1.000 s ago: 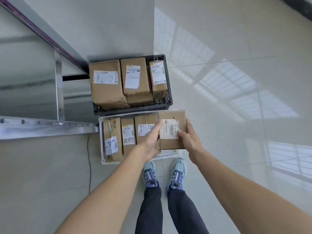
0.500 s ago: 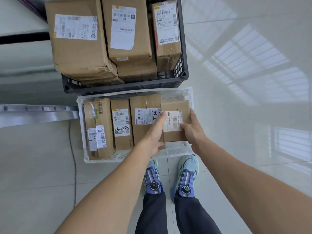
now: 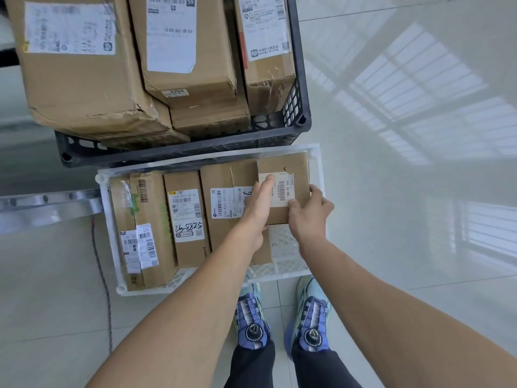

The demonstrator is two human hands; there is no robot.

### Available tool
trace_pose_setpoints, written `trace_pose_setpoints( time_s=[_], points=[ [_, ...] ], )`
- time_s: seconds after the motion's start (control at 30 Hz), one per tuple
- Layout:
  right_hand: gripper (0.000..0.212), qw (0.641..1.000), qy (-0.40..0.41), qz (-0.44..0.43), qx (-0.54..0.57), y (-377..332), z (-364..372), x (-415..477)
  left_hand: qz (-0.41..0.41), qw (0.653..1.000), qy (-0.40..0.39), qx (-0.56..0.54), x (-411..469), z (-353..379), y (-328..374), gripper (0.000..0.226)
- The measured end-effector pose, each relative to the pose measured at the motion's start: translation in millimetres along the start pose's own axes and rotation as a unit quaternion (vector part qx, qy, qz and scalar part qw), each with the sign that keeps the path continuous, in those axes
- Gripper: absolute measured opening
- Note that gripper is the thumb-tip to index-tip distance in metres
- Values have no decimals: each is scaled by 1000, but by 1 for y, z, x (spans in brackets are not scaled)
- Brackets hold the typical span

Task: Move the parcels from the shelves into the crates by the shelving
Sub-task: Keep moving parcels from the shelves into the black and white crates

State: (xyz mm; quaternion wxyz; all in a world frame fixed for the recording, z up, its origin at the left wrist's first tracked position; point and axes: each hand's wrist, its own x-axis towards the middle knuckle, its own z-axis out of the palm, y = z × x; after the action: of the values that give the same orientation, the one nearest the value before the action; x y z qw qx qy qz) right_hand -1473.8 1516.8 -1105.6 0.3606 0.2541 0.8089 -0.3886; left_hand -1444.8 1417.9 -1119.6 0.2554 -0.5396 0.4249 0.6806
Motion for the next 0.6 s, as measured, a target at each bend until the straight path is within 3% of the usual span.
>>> trace_pose_setpoints(
  time_s=[0.3,0.6],
  points=[
    [66,987,46,115,105,-14,19,8,0,1000,3,4,2,4,8,102],
    [64,988,19,127,84,-9,13,18,2,1000,-5,17,13,4,-7,99]
  ],
)
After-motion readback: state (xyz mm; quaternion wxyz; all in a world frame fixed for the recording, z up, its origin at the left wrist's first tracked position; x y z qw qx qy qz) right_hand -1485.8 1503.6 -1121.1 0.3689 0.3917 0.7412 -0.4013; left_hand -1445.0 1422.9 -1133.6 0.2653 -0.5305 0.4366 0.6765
